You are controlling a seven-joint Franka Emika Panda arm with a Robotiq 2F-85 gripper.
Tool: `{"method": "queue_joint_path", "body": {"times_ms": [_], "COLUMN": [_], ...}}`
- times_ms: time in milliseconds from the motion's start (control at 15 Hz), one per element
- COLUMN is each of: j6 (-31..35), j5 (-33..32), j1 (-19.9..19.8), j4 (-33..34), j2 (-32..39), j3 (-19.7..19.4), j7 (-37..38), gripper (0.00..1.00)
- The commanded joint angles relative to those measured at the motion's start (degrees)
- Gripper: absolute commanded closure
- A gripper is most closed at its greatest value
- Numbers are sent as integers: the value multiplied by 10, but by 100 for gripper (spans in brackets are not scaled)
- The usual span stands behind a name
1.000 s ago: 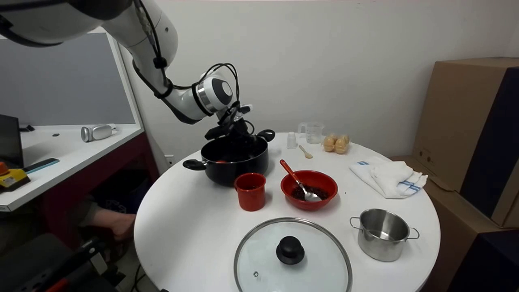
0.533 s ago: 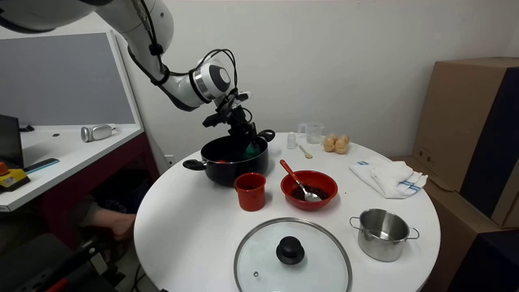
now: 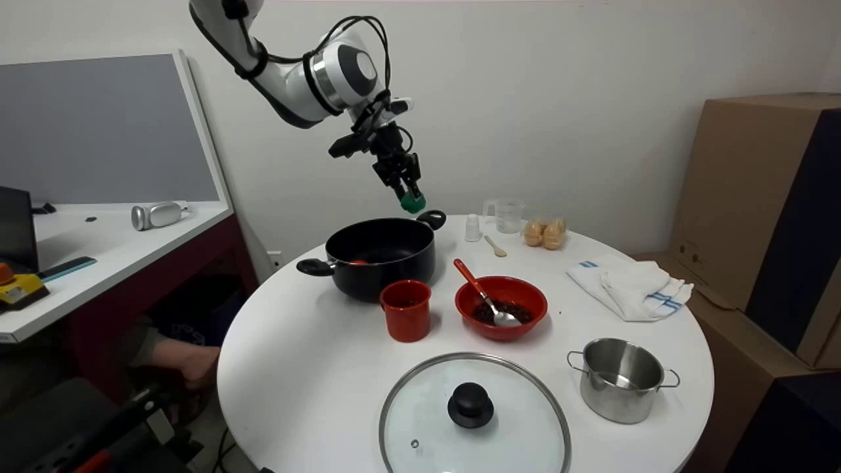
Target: Remove the lid from the black pot and set it on the table then pick up the orange and green objects from the pot and place them on the red plate
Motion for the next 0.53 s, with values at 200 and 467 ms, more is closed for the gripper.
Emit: {"method": "queue_joint_path", "body": {"times_ms": [200, 467], "j6": [30, 55], "j5": [16, 16], "j1": [-61, -96], "j4": [-154, -230], "j2": [-107, -134], "j3": [-20, -38], "j7": [71, 120], "gripper": [80, 80]}}
